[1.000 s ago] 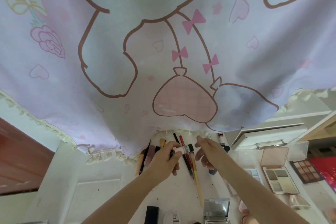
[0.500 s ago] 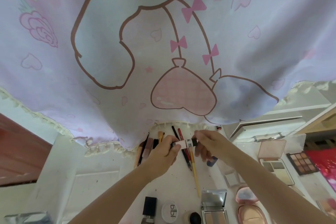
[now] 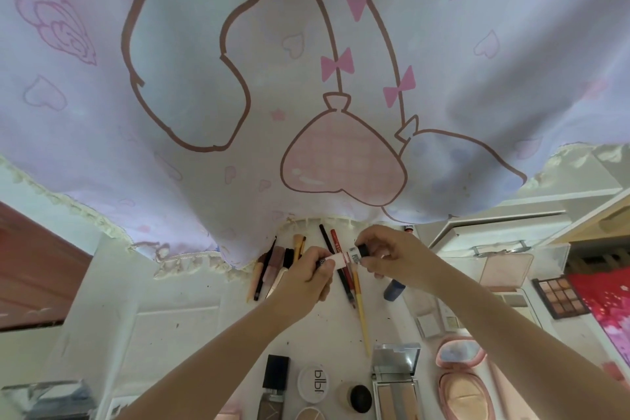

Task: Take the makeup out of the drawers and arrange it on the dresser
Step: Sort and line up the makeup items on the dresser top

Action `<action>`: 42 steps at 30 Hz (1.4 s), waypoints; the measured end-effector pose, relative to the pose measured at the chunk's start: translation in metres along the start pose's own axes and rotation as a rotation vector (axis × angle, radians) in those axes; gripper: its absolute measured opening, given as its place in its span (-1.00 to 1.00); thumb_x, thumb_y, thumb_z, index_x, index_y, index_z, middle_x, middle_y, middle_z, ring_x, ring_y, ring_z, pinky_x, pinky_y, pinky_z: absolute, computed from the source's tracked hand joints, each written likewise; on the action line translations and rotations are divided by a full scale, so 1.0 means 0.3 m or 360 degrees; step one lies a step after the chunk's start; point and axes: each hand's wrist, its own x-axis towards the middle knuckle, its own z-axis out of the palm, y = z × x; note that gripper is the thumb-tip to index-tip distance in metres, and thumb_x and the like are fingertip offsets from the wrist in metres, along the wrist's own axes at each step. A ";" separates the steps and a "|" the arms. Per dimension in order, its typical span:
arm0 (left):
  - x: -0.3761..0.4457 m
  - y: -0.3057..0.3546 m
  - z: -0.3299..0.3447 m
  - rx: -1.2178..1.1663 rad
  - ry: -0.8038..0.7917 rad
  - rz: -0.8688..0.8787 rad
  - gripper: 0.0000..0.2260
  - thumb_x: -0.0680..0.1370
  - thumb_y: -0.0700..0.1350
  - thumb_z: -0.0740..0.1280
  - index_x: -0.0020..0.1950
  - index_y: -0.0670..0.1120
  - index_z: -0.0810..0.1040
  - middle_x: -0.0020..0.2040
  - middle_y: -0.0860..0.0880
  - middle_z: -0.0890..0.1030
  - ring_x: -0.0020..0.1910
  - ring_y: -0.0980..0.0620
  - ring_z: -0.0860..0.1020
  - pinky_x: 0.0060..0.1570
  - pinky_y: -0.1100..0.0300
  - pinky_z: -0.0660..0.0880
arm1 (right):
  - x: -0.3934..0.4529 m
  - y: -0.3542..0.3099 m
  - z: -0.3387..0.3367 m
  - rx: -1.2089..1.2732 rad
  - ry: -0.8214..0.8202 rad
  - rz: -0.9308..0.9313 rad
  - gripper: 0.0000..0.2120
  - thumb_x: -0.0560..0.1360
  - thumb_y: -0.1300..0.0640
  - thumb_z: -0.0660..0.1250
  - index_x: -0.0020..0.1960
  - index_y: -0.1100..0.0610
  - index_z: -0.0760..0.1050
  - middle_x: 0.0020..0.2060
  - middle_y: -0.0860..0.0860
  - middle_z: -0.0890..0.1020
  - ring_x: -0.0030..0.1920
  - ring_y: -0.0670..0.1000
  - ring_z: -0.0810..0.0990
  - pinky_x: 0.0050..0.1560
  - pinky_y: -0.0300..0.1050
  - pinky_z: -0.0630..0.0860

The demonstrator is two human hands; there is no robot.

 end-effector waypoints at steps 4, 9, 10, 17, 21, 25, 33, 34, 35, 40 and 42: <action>0.009 -0.026 0.016 0.0146 -0.0128 0.0029 -0.87 0.59 -0.19 0.18 -0.04 0.05 0.40 -0.28 0.10 0.43 -0.43 0.29 0.41 -0.34 0.45 0.36 | -0.043 0.043 -0.002 0.0053 0.0005 0.0077 -0.69 0.44 0.29 0.33 -0.18 -0.14 0.42 -0.30 -0.10 0.56 -0.39 -0.24 0.56 -0.15 0.06 0.60; 0.067 -0.076 0.102 0.0591 -0.0386 0.0173 -0.75 0.54 -0.13 0.29 0.21 -0.12 0.50 -0.03 -0.02 0.52 -0.10 0.13 0.47 -0.19 0.42 0.32 | -0.114 0.122 0.027 -0.0353 0.0119 0.0067 -0.89 0.44 0.23 0.33 -0.12 0.04 0.49 -0.36 -0.12 0.50 -0.41 -0.24 0.49 -0.31 -0.47 0.41; 0.084 -0.085 0.132 0.0687 -0.0432 0.0146 -0.73 0.53 -0.11 0.30 0.21 -0.12 0.52 -0.04 -0.05 0.50 -0.07 0.05 0.45 -0.15 0.33 0.31 | -0.130 0.146 0.041 -0.0441 0.0151 0.0090 -0.92 0.44 0.20 0.32 -0.07 0.11 0.52 -0.36 -0.10 0.49 -0.42 -0.23 0.44 -0.32 -0.48 0.36; 0.163 -0.130 0.322 0.0754 -0.0658 -0.0033 -0.68 0.50 -0.14 0.34 0.24 -0.16 0.53 0.16 -0.18 0.56 0.16 -0.09 0.51 0.08 0.23 0.40 | -0.185 0.290 0.122 -0.0741 0.0312 0.0383 -0.79 0.50 0.11 0.24 0.05 0.20 0.50 -0.21 0.06 0.54 -0.15 0.02 0.49 -0.27 -0.25 0.27; 0.177 -0.148 0.343 0.0757 -0.0602 -0.0099 -0.67 0.52 -0.11 0.31 0.27 -0.17 0.49 0.21 -0.17 0.53 0.18 -0.06 0.50 0.11 0.22 0.41 | -0.173 0.332 0.129 -0.0854 0.0294 0.0469 -0.78 0.52 0.13 0.20 0.08 0.23 0.48 -0.04 0.13 0.62 -0.08 0.07 0.52 -0.28 -0.23 0.24; 0.155 -0.189 0.280 0.0816 -0.0454 -0.0076 -0.71 0.56 -0.14 0.25 0.26 -0.15 0.48 0.21 -0.13 0.51 0.17 -0.03 0.48 0.14 0.27 0.36 | -0.162 0.341 0.124 -0.0847 0.0341 0.0500 -0.77 0.53 0.12 0.20 0.08 0.24 0.48 -0.04 0.16 0.61 -0.01 0.12 0.57 -0.19 -0.23 0.28; 0.110 -0.283 0.112 0.1013 -0.0141 -0.0070 -0.75 0.60 -0.17 0.16 0.23 -0.14 0.49 0.15 -0.10 0.51 0.09 0.01 0.50 -0.09 0.42 0.27 | -0.160 0.270 0.138 -0.1181 0.0283 0.0566 -0.60 0.48 -0.12 0.22 0.21 0.09 0.38 0.01 0.01 0.56 0.02 0.01 0.56 -0.04 -0.19 0.48; 0.109 -0.286 0.096 0.1040 -0.0107 -0.0062 -0.74 0.60 -0.16 0.15 0.25 -0.14 0.49 0.16 -0.09 0.51 0.10 0.02 0.50 -0.06 0.40 0.29 | -0.157 0.251 0.136 -0.1225 0.0351 0.0536 -0.61 0.43 -0.11 0.30 0.15 0.10 0.44 -0.06 0.02 0.58 -0.03 0.03 0.58 -0.11 -0.17 0.51; 0.105 -0.288 0.081 0.1071 -0.0076 -0.0060 -0.74 0.60 -0.16 0.14 0.26 -0.14 0.48 0.18 -0.08 0.51 0.12 0.03 0.49 -0.01 0.38 0.31 | -0.150 0.232 0.139 -0.1250 0.0441 0.0459 -0.66 0.35 -0.07 0.41 0.02 0.11 0.52 -0.18 0.03 0.60 -0.15 0.04 0.61 -0.24 -0.15 0.54; 0.096 -0.293 0.015 0.1216 0.0178 -0.0112 -0.74 0.58 -0.19 0.18 0.24 -0.17 0.50 0.19 -0.11 0.53 0.18 -0.06 0.47 0.17 0.20 0.34 | -0.080 0.120 0.195 -0.1086 0.0224 0.0187 -0.75 0.52 0.07 0.22 0.06 0.23 0.50 -0.07 0.11 0.60 -0.06 0.11 0.60 -0.14 -0.09 0.52; 0.087 -0.294 -0.010 0.1291 0.0268 -0.0166 -0.76 0.56 -0.19 0.20 0.19 -0.19 0.53 0.14 -0.14 0.54 0.16 -0.10 0.48 0.21 0.15 0.30 | -0.012 0.112 0.217 -0.1139 0.0023 0.0262 -0.70 0.58 0.06 0.08 0.18 0.22 0.41 0.05 0.13 0.55 0.05 0.10 0.55 -0.05 -0.12 0.47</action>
